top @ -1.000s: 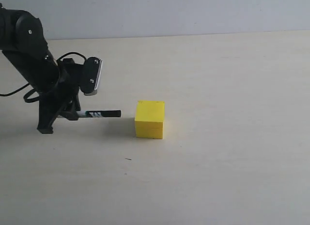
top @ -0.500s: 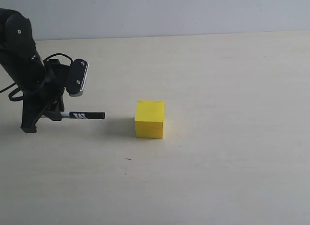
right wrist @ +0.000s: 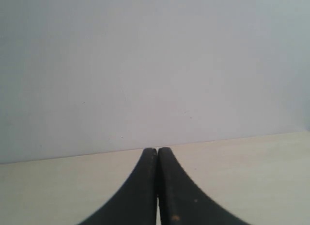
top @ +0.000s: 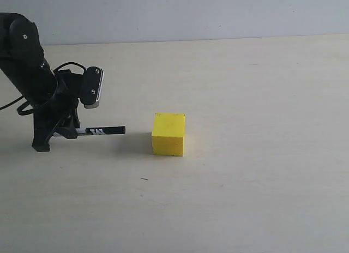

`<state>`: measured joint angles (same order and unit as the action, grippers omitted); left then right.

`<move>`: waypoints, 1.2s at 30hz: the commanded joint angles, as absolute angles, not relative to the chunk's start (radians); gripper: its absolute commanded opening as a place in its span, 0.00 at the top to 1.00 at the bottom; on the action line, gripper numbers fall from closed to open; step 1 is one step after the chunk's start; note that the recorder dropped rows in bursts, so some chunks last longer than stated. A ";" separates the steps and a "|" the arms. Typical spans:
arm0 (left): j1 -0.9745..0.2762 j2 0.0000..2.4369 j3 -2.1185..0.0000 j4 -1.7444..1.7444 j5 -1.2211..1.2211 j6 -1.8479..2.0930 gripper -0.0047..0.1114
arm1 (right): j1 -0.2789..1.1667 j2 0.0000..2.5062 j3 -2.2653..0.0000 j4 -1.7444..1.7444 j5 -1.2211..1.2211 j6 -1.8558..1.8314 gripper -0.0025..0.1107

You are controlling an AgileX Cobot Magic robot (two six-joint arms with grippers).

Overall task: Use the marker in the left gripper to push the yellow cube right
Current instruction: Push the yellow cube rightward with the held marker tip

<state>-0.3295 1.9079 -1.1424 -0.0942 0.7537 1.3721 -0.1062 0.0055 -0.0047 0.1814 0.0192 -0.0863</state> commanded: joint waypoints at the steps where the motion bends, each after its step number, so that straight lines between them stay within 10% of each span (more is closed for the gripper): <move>1: -0.331 1.935 -1.146 -0.118 0.719 1.440 0.96 | -0.104 0.000 0.000 0.177 0.019 -0.092 0.98; 36: -0.457 2.036 -1.329 -0.105 0.857 1.431 0.96 | -0.104 0.000 0.000 0.177 0.019 -0.092 0.98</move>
